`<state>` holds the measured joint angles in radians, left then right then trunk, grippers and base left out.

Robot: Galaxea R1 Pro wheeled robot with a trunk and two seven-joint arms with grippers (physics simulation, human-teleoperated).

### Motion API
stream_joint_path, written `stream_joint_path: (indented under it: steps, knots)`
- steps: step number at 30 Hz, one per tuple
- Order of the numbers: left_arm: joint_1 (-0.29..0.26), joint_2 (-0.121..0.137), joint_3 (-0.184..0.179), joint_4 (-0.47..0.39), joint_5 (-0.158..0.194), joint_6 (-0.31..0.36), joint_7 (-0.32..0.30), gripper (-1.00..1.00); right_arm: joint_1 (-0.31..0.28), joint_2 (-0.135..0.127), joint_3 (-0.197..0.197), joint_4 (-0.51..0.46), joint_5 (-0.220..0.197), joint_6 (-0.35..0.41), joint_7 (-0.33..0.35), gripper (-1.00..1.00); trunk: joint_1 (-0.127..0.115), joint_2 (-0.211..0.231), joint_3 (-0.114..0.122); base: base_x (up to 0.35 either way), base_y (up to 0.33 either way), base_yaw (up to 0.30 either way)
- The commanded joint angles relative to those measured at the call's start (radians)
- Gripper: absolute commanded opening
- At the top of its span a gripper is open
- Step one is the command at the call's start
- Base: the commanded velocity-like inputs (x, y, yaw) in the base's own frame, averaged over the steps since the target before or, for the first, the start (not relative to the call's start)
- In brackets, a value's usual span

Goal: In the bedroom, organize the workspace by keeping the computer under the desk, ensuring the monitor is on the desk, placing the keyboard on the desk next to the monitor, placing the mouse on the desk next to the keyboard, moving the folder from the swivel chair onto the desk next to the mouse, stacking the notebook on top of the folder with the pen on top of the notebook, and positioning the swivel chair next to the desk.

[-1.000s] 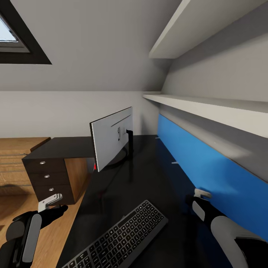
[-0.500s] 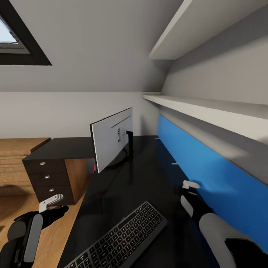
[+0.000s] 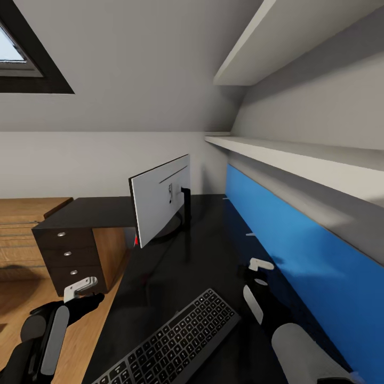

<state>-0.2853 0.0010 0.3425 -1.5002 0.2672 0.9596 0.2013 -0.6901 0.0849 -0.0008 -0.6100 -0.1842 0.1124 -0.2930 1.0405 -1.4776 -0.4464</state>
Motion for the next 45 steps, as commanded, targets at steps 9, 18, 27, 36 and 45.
stream_joint_path:
  steps: [9,18,27,36,45]
  knots:
    - [0.001,0.001,-0.018,0.001,0.01,-0.082,0.004,1.0,0.18,0.028,0.131,-0.328,0.019,0.097,-0.116,-1.0,0.0,-0.001,-0.001,0.0,0.177,0.0]
    - [0.002,0.002,-0.019,0.001,0.01,-0.083,0.004,1.0,0.198,0.03,0.19,-0.358,0.016,0.108,-0.119,-1.0,0.0,-0.001,-0.001,0.0,0.314,0.0]
    - [0.002,0.002,-0.019,0.001,0.01,-0.081,0.004,1.0,0.198,0.037,0.215,-0.358,0.015,0.104,-0.123,-1.0,0.0,-0.001,-0.001,-0.109,0.32,0.002]
    - [0.002,0.002,-0.019,0.001,0.011,-0.08,0.004,1.0,0.198,0.038,0.215,-0.358,0.015,0.104,-0.123,-1.0,0.0,-0.001,-0.001,-0.139,0.284,0.172]
    - [0.002,0.003,-0.019,0.001,0.011,-0.082,0.006,1.0,0.198,0.042,0.214,-0.358,0.015,0.103,-0.123,-1.0,0.0,-0.001,-0.001,-0.038,0.084,0.26]
